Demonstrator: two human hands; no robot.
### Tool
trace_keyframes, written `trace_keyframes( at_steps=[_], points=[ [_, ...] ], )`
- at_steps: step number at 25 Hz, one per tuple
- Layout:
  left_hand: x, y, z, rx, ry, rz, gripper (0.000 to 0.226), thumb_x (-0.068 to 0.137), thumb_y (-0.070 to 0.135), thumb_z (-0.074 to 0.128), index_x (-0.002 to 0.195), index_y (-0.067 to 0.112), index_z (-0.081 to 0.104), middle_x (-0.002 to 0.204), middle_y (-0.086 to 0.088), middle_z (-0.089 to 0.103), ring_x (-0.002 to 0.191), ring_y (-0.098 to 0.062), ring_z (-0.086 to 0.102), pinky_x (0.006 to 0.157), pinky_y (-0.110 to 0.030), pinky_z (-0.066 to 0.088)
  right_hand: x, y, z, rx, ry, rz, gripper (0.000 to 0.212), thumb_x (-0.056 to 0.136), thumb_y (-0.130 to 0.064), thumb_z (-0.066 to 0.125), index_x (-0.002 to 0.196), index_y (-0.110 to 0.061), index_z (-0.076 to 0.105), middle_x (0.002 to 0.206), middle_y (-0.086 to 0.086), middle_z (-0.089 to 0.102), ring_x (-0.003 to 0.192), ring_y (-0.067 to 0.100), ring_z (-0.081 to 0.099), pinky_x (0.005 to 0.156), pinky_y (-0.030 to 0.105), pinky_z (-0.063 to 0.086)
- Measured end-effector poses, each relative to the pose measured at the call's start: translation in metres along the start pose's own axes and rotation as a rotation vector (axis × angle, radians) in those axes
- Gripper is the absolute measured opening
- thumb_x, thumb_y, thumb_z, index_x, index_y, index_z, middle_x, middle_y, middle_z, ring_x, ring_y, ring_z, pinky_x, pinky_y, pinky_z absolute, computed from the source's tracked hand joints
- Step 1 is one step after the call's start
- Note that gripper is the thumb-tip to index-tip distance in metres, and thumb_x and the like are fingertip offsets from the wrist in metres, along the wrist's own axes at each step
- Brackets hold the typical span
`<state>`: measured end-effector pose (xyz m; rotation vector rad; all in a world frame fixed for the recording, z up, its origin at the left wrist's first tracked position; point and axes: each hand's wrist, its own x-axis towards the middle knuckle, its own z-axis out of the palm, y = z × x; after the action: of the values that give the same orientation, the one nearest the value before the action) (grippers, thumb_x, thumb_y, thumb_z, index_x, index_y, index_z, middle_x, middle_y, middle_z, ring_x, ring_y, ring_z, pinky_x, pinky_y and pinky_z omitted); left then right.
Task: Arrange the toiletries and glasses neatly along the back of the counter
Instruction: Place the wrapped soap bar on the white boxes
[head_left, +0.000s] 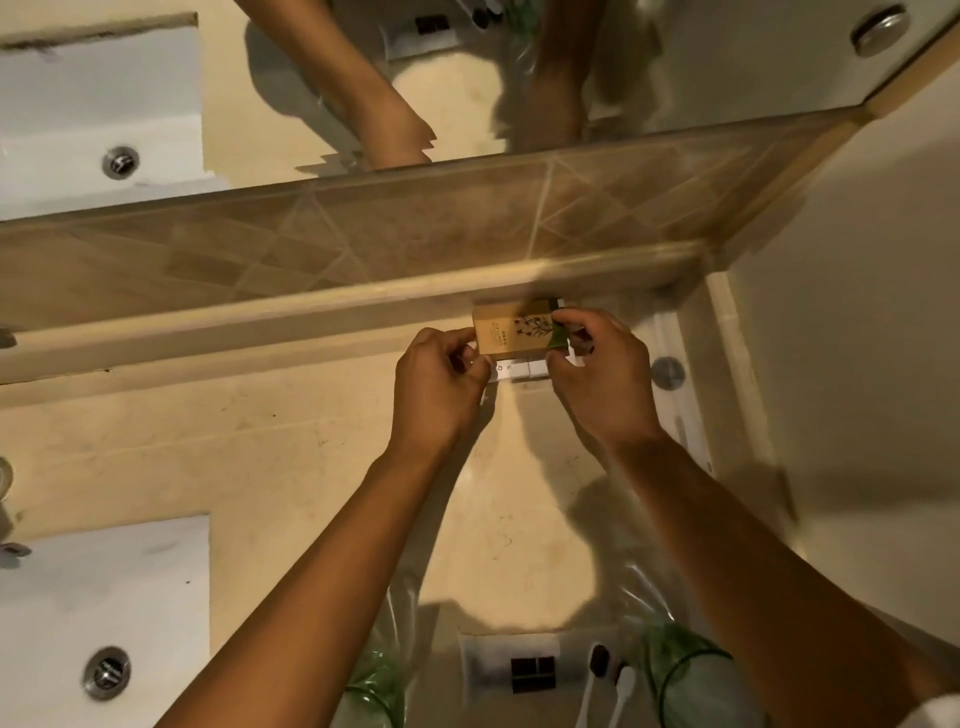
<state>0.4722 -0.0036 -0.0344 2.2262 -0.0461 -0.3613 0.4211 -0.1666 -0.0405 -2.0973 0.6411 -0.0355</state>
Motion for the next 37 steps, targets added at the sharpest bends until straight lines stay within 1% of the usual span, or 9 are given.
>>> trace_keyframes(
  at_steps=[3,5,7,13,18,22,28,33,37],
  points=[
    [0.005,-0.001,0.004,0.022,-0.019,0.028,0.035,0.087,0.013,0.069,0.122,0.018,0.071,0.094,-0.005,0.065,0.082,-0.017,0.062,0.077,-0.029,0.051,0.006,0.005,0.000,-0.042,0.028,-0.025,0.042,0.087,-0.010,0.073,0.126,-0.021,0.063,0.126,-0.001,0.064,0.104,0.007,0.061,0.090,0.017,0.054],
    [0.007,-0.001,0.007,0.037,-0.009,0.043,0.027,0.086,0.012,0.068,0.112,0.017,0.075,0.091,-0.007,0.064,0.081,-0.020,0.062,0.078,-0.035,0.053,0.010,0.006,0.000,-0.047,0.019,-0.019,0.041,0.087,-0.009,0.073,0.125,-0.020,0.064,0.123,-0.001,0.065,0.095,0.003,0.058,0.077,0.006,0.048],
    [0.009,-0.003,0.008,0.059,0.012,0.054,0.019,0.085,0.012,0.067,0.102,0.011,0.075,0.089,-0.008,0.064,0.081,-0.022,0.061,0.077,-0.039,0.054,0.012,0.005,0.001,-0.039,0.001,-0.002,0.040,0.087,-0.010,0.073,0.124,-0.020,0.064,0.123,-0.002,0.064,0.092,0.003,0.057,0.073,0.004,0.047],
    [0.010,-0.006,0.011,0.037,0.023,0.039,0.023,0.086,0.013,0.067,0.106,0.018,0.076,0.090,-0.002,0.064,0.081,-0.018,0.062,0.078,-0.037,0.055,0.014,0.005,0.003,-0.013,-0.018,0.043,0.039,0.088,-0.014,0.074,0.125,-0.019,0.063,0.126,0.000,0.064,0.099,0.006,0.060,0.080,0.010,0.049],
    [0.011,-0.012,0.015,-0.012,0.023,0.015,0.028,0.086,0.015,0.066,0.112,0.019,0.075,0.094,0.000,0.066,0.083,-0.015,0.065,0.081,-0.038,0.058,0.013,0.004,0.006,0.016,-0.023,0.066,0.041,0.088,-0.015,0.074,0.126,-0.019,0.060,0.129,0.001,0.063,0.106,0.011,0.063,0.093,0.026,0.056],
    [0.010,-0.010,0.016,-0.040,0.024,0.000,0.032,0.086,0.014,0.066,0.117,0.017,0.073,0.098,-0.001,0.068,0.085,-0.014,0.067,0.083,-0.038,0.059,0.012,0.005,0.008,0.057,-0.018,0.085,0.042,0.087,-0.013,0.075,0.125,-0.019,0.059,0.129,0.002,0.062,0.108,0.015,0.064,0.093,0.037,0.059],
    [0.008,-0.013,0.017,-0.046,0.036,0.030,0.035,0.086,0.018,0.072,0.121,0.016,0.071,0.103,-0.001,0.068,0.089,-0.014,0.067,0.086,-0.037,0.059,0.013,0.004,0.005,0.102,-0.035,0.101,0.038,0.089,-0.008,0.070,0.125,-0.017,0.058,0.130,0.002,0.060,0.109,0.015,0.063,0.097,0.035,0.057],
    [0.007,-0.011,0.017,-0.048,0.057,0.048,0.035,0.086,0.017,0.073,0.121,0.014,0.071,0.103,-0.001,0.068,0.089,-0.015,0.067,0.085,-0.038,0.059,0.012,0.002,0.007,0.070,-0.025,0.090,0.037,0.091,-0.008,0.068,0.125,-0.017,0.057,0.131,0.002,0.058,0.107,0.009,0.059,0.092,0.017,0.052],
    [0.005,-0.013,0.017,-0.061,0.064,0.045,0.034,0.086,0.019,0.073,0.120,0.016,0.070,0.103,0.000,0.070,0.090,-0.016,0.067,0.084,-0.039,0.060,0.012,0.003,0.008,0.055,-0.011,0.092,0.038,0.090,-0.011,0.070,0.125,-0.019,0.057,0.136,0.003,0.054,0.114,0.014,0.060,0.102,0.029,0.051]
  ],
)
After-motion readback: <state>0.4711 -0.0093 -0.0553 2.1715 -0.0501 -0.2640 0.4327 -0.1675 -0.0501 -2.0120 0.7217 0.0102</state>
